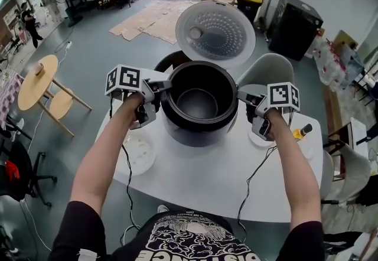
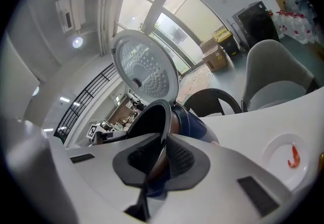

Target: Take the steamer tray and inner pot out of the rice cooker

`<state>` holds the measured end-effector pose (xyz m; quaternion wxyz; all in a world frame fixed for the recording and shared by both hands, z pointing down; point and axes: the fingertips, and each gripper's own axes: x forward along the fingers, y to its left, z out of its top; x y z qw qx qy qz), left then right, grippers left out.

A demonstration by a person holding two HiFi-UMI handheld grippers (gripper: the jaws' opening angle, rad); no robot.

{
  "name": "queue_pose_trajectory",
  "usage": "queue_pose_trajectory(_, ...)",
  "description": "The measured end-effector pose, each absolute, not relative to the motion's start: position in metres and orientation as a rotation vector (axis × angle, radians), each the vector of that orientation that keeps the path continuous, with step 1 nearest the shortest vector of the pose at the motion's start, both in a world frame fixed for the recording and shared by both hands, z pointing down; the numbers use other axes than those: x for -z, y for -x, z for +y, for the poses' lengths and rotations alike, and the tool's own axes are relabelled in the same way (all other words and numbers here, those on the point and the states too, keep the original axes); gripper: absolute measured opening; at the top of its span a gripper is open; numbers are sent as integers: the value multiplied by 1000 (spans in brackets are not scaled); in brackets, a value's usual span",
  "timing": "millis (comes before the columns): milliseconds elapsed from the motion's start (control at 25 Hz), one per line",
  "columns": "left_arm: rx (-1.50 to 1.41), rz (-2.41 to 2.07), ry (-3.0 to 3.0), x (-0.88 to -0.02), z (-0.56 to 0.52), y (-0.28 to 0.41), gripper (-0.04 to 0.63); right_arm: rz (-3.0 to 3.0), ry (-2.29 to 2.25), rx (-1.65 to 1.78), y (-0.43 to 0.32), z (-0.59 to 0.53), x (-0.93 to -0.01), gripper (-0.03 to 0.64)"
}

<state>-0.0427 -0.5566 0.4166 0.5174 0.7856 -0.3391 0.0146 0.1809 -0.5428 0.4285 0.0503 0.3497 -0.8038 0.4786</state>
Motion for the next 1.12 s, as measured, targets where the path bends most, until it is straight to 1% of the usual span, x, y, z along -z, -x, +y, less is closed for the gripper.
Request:
queue_pose_trajectory(440, 43, -835, -2027, -360, -539, 36, 35, -2550, -1192, -1368, -190, -526, -377, 40)
queue_pose_trajectory(880, 110, -839, -2210, -286, -499, 38, 32, -2628, -1334, -1166, -191, -485, -307, 37)
queue_pose_trajectory(1120, 117, -793, -2273, -262, -479, 20, 34, -2640, -1408, -1132, -207, -456, -284, 37)
